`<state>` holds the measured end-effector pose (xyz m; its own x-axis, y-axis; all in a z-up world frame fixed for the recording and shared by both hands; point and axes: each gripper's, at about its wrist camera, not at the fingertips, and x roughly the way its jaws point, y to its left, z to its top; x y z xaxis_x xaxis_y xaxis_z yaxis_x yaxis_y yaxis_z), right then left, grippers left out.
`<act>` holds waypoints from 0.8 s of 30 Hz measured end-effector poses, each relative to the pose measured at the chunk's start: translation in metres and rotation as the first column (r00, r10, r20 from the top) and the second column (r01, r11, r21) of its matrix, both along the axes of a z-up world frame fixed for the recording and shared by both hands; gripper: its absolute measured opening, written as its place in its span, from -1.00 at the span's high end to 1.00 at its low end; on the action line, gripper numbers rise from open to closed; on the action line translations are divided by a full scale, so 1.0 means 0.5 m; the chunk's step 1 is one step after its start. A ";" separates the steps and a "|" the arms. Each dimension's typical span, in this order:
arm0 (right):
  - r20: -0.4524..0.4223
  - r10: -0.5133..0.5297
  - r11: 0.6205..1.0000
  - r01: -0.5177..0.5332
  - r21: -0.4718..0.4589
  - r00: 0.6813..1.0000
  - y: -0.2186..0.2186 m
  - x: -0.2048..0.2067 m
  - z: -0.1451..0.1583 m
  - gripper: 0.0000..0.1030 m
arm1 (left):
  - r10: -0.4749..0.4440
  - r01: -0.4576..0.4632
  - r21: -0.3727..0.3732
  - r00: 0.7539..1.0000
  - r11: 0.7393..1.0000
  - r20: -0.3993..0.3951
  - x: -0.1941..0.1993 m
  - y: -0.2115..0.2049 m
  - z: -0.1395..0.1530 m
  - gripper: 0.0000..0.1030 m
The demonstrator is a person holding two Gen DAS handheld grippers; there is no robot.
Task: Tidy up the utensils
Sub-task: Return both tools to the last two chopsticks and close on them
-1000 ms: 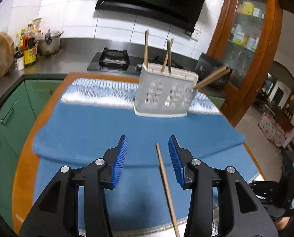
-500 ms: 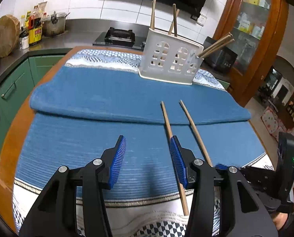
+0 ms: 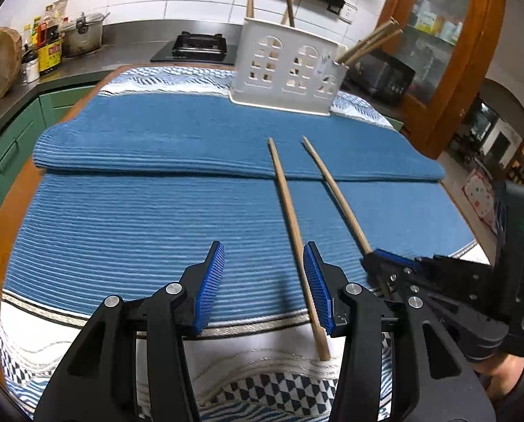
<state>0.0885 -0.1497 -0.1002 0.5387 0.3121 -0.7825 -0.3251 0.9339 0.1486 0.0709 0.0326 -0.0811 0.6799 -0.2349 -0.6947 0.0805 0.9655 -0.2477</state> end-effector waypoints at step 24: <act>0.190 -0.005 0.998 -0.007 0.062 0.982 -0.092 -0.059 0.119 0.87 | 0.026 -0.026 0.004 0.999 1.000 -0.037 0.017 -0.084 -0.044 0.57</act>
